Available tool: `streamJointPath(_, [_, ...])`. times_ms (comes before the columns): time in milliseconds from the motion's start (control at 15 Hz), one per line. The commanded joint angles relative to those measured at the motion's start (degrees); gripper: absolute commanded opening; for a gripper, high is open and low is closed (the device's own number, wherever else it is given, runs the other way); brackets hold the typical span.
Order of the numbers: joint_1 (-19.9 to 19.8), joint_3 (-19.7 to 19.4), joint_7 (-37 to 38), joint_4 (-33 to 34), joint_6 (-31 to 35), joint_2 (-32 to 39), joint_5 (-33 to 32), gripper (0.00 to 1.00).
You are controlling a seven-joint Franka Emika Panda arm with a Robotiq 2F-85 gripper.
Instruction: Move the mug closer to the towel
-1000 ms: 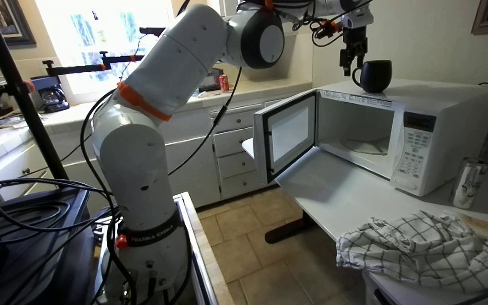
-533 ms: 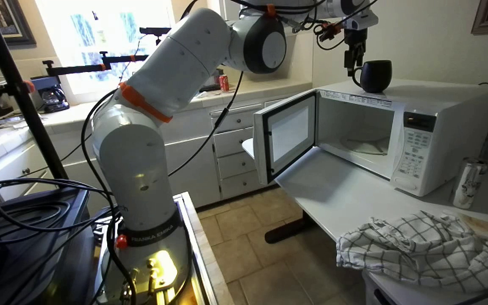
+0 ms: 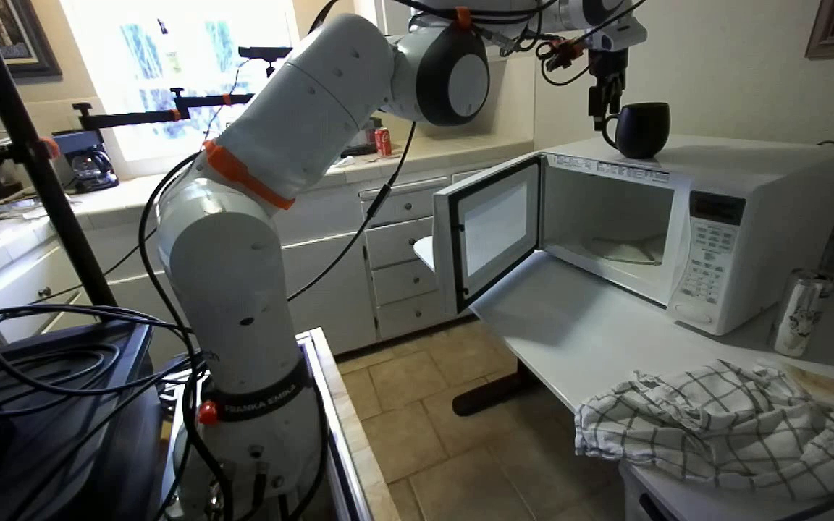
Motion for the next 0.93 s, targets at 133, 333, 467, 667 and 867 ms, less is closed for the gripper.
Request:
streamJointPath(133, [-0.25, -0.32, -1.45, 1.27, 0.12, 1.54, -0.38, 0.97])
streamJointPath(333, [-0.32, -0.55, -1.54, 1.81, 0.56, 2.31, -0.44, 1.0])
streamJointPath(467, [-0.26, -0.61, -1.69, 2.17, 0.48, 2.75, -0.52, 1.0])
streamJointPath(667, [-0.03, -0.67, -1.89, 2.49, 0.41, 3.15, -0.64, 0.97])
streamJointPath(867, [0.25, -0.67, -1.98, 2.67, 0.29, 3.38, -0.68, 0.95])
